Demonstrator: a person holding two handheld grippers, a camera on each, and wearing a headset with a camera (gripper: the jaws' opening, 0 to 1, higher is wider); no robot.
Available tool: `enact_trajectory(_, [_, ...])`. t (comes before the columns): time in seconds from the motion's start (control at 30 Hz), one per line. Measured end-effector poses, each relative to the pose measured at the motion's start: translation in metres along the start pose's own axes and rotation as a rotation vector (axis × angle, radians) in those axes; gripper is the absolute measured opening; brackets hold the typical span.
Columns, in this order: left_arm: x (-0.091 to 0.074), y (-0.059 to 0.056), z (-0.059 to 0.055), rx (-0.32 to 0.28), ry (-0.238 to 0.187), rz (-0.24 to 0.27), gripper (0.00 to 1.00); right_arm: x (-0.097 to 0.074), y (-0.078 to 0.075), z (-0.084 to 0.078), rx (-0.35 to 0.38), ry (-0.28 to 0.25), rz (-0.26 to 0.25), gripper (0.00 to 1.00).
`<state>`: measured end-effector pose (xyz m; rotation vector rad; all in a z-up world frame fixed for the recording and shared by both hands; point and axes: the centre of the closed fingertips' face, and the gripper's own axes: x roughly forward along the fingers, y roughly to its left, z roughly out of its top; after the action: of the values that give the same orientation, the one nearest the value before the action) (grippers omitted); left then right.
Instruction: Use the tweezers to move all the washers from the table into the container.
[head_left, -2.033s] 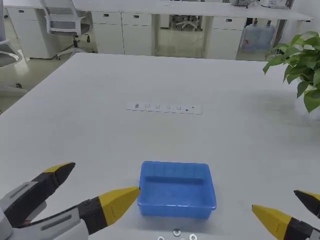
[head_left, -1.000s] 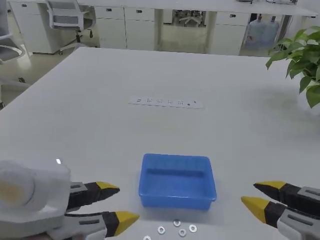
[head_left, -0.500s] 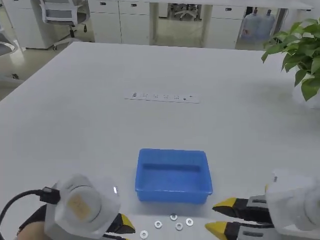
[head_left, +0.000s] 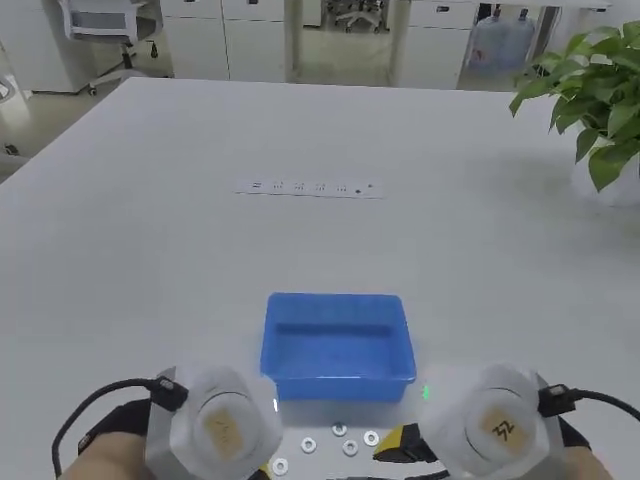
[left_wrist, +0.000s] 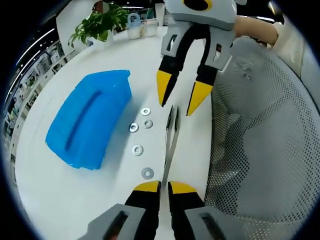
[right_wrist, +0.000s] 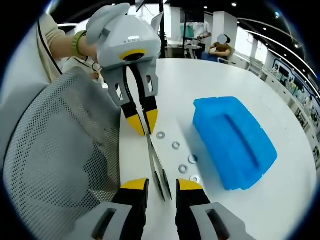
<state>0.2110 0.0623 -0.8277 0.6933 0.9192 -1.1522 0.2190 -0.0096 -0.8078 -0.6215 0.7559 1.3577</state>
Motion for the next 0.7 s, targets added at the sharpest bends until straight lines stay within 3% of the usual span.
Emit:
enact_trajectory(0.07, [0.001, 0.000, -0.001, -0.009, 0.010, 0.002, 0.00, 0.001, -0.001, -0.001, 0.004, 0.000, 0.003, 0.18])
enact_trajectory(0.23, [0.001, -0.003, 0.002, 0.042, -0.002, -0.013, 0.00, 0.002, -0.002, -0.001, 0.008, -0.006, 0.006, 0.18])
enact_trajectory(0.3, [-0.001, -0.006, 0.005, 0.060, -0.013, -0.015, 0.00, 0.002, -0.002, -0.001, -0.004, -0.011, 0.004, 0.18])
enact_trajectory(0.37, [-0.004, -0.006, 0.009, 0.071, -0.026, -0.010, 0.00, 0.003, -0.004, 0.004, -0.063, -0.046, -0.013, 0.16])
enact_trajectory(0.43, [-0.008, -0.006, 0.012, 0.081, -0.032, -0.003, 0.00, 0.004, -0.001, 0.003, -0.058, -0.051, -0.009, 0.15])
enact_trajectory(0.53, [-0.022, -0.004, 0.022, 0.095, -0.062, 0.021, 0.00, 0.005, 0.003, 0.006, -0.079, -0.068, 0.006, 0.18])
enact_trajectory(0.7, [-0.048, -0.003, 0.041, 0.135, -0.119, 0.044, 0.00, 0.008, 0.005, 0.006, -0.116, -0.048, 0.008, 0.17])
